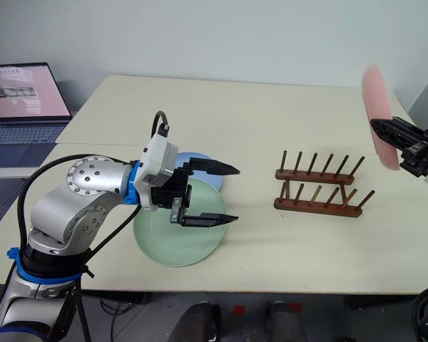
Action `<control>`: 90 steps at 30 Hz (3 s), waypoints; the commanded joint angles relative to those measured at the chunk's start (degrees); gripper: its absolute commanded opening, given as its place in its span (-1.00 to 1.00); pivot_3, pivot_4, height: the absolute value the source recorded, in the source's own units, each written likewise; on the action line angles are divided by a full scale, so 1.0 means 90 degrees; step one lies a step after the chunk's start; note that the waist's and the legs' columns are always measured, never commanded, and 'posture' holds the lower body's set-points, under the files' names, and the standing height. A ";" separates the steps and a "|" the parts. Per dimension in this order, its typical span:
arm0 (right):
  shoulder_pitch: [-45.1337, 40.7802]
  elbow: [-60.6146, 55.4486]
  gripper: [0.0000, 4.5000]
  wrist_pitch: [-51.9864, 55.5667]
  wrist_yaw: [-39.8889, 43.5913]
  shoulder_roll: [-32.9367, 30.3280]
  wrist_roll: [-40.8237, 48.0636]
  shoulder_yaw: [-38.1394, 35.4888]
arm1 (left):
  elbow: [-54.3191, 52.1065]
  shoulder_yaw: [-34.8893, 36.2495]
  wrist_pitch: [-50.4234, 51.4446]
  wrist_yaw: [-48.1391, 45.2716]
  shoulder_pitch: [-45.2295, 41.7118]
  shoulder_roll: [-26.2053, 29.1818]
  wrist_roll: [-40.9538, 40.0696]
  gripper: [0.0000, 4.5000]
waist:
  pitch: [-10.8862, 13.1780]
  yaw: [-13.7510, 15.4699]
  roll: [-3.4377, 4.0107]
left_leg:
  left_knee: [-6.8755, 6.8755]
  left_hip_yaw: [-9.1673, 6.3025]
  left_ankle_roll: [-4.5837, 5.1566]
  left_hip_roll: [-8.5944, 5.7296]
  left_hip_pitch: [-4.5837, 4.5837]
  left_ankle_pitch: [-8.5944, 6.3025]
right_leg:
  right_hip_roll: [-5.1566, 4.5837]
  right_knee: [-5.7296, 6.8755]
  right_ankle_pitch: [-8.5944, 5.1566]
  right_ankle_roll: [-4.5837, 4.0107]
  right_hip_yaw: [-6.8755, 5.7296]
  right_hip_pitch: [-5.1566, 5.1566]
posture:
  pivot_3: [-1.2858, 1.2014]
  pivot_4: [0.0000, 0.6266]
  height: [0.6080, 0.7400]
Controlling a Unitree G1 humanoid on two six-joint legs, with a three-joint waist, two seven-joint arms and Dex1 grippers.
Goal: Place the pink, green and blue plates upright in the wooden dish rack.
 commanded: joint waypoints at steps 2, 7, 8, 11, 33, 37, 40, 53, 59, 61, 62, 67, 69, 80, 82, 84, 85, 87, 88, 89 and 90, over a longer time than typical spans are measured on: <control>-0.0228 0.0289 -0.99 0.0669 -0.0624 0.0112 0.1177 -0.0678 | -0.0152 0.0058 -0.0074 -0.0047 -0.0134 -0.0030 -0.0103 1.00 | 0.0000 -0.0007 0.0000 | 0.0002 0.0006 0.0002 -0.0003 -0.0002 -0.0001 | -0.0005 -0.0002 0.0001 0.0002 0.0005 0.0000 | 0.03 -0.52 1.00; -0.0345 0.0604 -0.99 0.0984 -0.1512 0.0261 0.2172 -0.0810 | -0.0152 0.0027 -0.0093 -0.0052 -0.0143 -0.0052 -0.0076 1.00 | 0.0000 -0.0038 0.0000 | 0.0002 0.0003 0.0002 -0.0006 0.0004 0.0000 | 0.0003 0.0004 -0.0002 0.0000 0.0001 -0.0001 | 0.03 -0.52 1.00; -0.0360 0.0666 -0.99 0.0985 -0.1700 0.0282 0.2358 -0.0799 | -0.0156 0.0016 -0.0099 -0.0052 -0.0140 -0.0056 -0.0067 1.00 | 0.0000 -0.0044 0.0000 | 0.0002 0.0001 0.0002 -0.0005 0.0004 0.0000 | 0.0007 0.0005 -0.0002 0.0000 0.0000 -0.0001 | 0.03 -0.52 1.00; -0.0327 0.0867 -0.99 0.0893 -0.2131 0.0280 0.2730 -0.0717 | -0.0173 -0.0016 -0.0117 -0.0044 -0.0128 -0.0069 -0.0046 1.00 | 0.0000 -0.0058 0.0001 | 0.0002 0.0001 0.0002 -0.0006 0.0004 0.0000 | 0.0010 0.0005 -0.0002 0.0002 0.0001 -0.0001 | 0.03 -0.52 1.00; 0.0144 0.2465 -0.99 0.0159 -0.2010 -0.0279 0.2476 0.0011 | -0.0178 0.0300 0.0362 0.0190 -0.0338 -0.0404 -0.0764 1.00 | 0.0000 -0.0062 0.0000 | 0.0003 0.0002 0.0003 -0.0005 0.0002 0.0000 | 0.0010 0.0002 -0.0017 0.0030 0.0004 -0.0002 | 0.03 -0.52 1.00; 0.0164 0.2534 -0.51 -0.0021 -0.1985 -0.0284 0.2349 -0.0002 | -0.0139 0.0264 0.0351 0.0184 -0.0354 -0.0348 -0.0721 1.00 | 0.0000 -0.0062 0.0000 | 0.0003 0.0004 0.0002 -0.0009 0.0004 0.0000 | 0.0012 0.0002 -0.0017 0.0029 0.0005 -0.0002 | 0.03 -0.52 1.00; 0.0144 0.2514 -0.04 -0.0182 -0.1976 -0.0291 0.2285 -0.0077 | -0.0133 0.0255 0.0331 0.0168 -0.0318 -0.0315 -0.0690 1.00 | 0.0000 -0.0062 0.0001 | 0.0000 0.0005 0.0002 -0.0009 0.0002 0.0000 | 0.0012 0.0002 -0.0016 0.0032 0.0006 -0.0004 | 0.03 -0.52 1.00; 0.1022 0.1519 0.97 -0.2617 0.0353 -0.1952 -0.0150 0.0662 | -0.0485 0.1458 0.0875 0.1504 0.0849 0.0451 -0.0511 1.00 | 0.0007 -0.0106 0.0017 | -0.0008 0.0009 0.0002 0.0001 -0.0004 -0.0001 | 0.0020 0.0000 -0.0017 0.0034 0.0006 -0.0020 | 0.03 -0.52 1.00; 0.0248 0.1093 0.97 -0.3594 0.2024 -0.2408 -0.0635 0.2108 | -0.1440 0.3002 0.1534 0.3046 0.2191 0.0398 -0.0613 1.00 | 0.0010 -0.0197 0.0017 | -0.0008 0.0008 0.0002 0.0035 0.0011 -0.0001 | 0.0017 0.0006 -0.0032 0.0008 0.0011 -0.0019 | 0.03 -0.52 1.00; -0.0211 0.0898 0.97 -0.3831 0.2454 -0.2190 -0.0755 0.2815 | -0.1839 0.3720 0.1836 0.3530 0.2782 0.0180 -0.0914 1.00 | 0.0013 -0.0205 0.0011 | -0.0005 0.0007 0.0000 0.0040 0.0011 -0.0001 | 0.0017 0.0003 -0.0032 0.0007 0.0003 -0.0012 | 0.03 -0.52 1.00; -0.0418 0.0828 0.97 -0.3928 0.2622 -0.2063 -0.0821 0.3123 | -0.2023 0.4081 0.1965 0.3750 0.3124 0.0066 -0.1018 1.00 | 0.0014 -0.0215 0.0010 | -0.0006 0.0011 0.0000 0.0042 0.0012 -0.0001 | 0.0012 0.0001 -0.0032 0.0007 0.0005 -0.0012 | 0.03 -0.52 1.00; -0.0936 0.0715 0.97 -0.4096 0.3115 -0.1600 -0.1091 0.3952 | -0.2402 0.5219 0.2449 0.4158 0.4499 -0.0255 -0.1857 1.00 | 0.0018 -0.0209 0.0003 | -0.0008 0.0017 -0.0002 0.0040 0.0006 -0.0002 | 0.0002 0.0001 -0.0034 0.0003 0.0004 -0.0019 | 0.03 -0.52 1.00; -0.1077 0.0717 0.97 -0.4212 0.3366 -0.1420 -0.1231 0.4249 | -0.2470 0.5415 0.2575 0.4225 0.5240 -0.0511 -0.2155 1.00 | 0.0019 -0.0172 0.0002 | -0.0008 0.0015 -0.0002 0.0036 0.0005 -0.0002 | -0.0002 0.0001 -0.0035 0.0000 0.0002 -0.0021 | 0.03 -0.52 1.00; -0.1243 0.0347 0.97 -0.4199 0.3937 -0.1111 -0.1513 0.4747 | -0.1701 0.4582 0.2852 0.5392 0.5706 -0.1319 -0.2359 1.00 | 0.0018 -0.0012 -0.0004 | -0.0001 0.0007 -0.0006 0.0032 0.0009 -0.0003 | -0.0035 0.0000 -0.0029 -0.0016 0.0002 -0.0039 | 0.03 -0.52 1.00; -0.1203 0.0183 0.97 -0.4123 0.3990 -0.1124 -0.1443 0.4734 | -0.1551 0.4298 0.3011 0.5487 0.5603 -0.1267 -0.2330 1.00 | 0.0018 -0.0012 -0.0003 | -0.0005 0.0009 -0.0006 0.0032 0.0001 -0.0003 | -0.0033 0.0002 -0.0015 -0.0042 -0.0002 -0.0029 | 0.03 -0.52 1.00; -0.1177 0.0026 0.99 -0.4050 0.4008 -0.1121 -0.1376 0.4710 | -0.1380 0.4108 0.3089 0.5603 0.5444 -0.1247 -0.2280 0.92 | 0.0018 -0.0014 -0.0003 | -0.0007 0.0009 -0.0006 0.0032 -0.0001 -0.0003 | -0.0025 0.0001 -0.0017 -0.0046 -0.0006 -0.0031 | 0.03 -0.52 1.00; -0.1167 -0.0036 1.00 -0.4026 0.4007 -0.1122 -0.1372 0.4707 | -0.1277 0.4024 0.3110 0.5632 0.5337 -0.1228 -0.2256 0.83 | 0.0018 -0.0015 -0.0003 | -0.0008 0.0009 -0.0006 0.0032 -0.0002 -0.0003 | -0.0018 0.0001 -0.0017 -0.0046 -0.0006 -0.0031 | 0.03 -0.52 1.00; -0.1158 -0.0131 1.00 -0.3982 0.3989 -0.1118 -0.1388 0.4714 | -0.1086 0.3918 0.3188 0.5705 0.5098 -0.1248 -0.2327 0.62 | 0.0018 -0.0015 -0.0003 | -0.0008 0.0009 -0.0006 0.0032 -0.0005 -0.0003 | -0.0014 0.0001 -0.0017 -0.0046 -0.0006 -0.0034 | 0.03 -0.52 1.00; -0.1154 -0.0171 1.00 -0.3946 0.3973 -0.1113 -0.1384 0.4711 | -0.1039 0.3857 0.3220 0.5703 0.5024 -0.1220 -0.2327 0.47 | 0.0018 -0.0015 -0.0003 | -0.0007 0.0009 -0.0006 0.0032 -0.0005 -0.0003 | -0.0013 0.0001 -0.0017 -0.0046 -0.0007 -0.0033 | 0.03 -0.52 1.00; -0.1149 -0.0208 1.00 -0.3918 0.3964 -0.1112 -0.1384 0.4711 | -0.0975 0.3815 0.3261 0.5757 0.4943 -0.1228 -0.2311 0.32 | 0.0018 -0.0017 -0.0004 | -0.0007 0.0009 -0.0006 0.0031 -0.0005 -0.0003 | -0.0013 0.0001 -0.0017 -0.0046 -0.0007 -0.0034 | 0.03 -0.52 1.00; -0.1142 -0.0237 1.00 -0.3896 0.3957 -0.1111 -0.1384 0.4710 | -0.0920 0.3802 0.3286 0.5803 0.4893 -0.1239 -0.2307 0.19 | 0.0018 -0.0017 -0.0003 | -0.0006 0.0010 -0.0006 0.0031 -0.0005 -0.0003 | -0.0014 0.0001 -0.0017 -0.0046 -0.0006 -0.0032 | 0.03 -0.52 1.00</control>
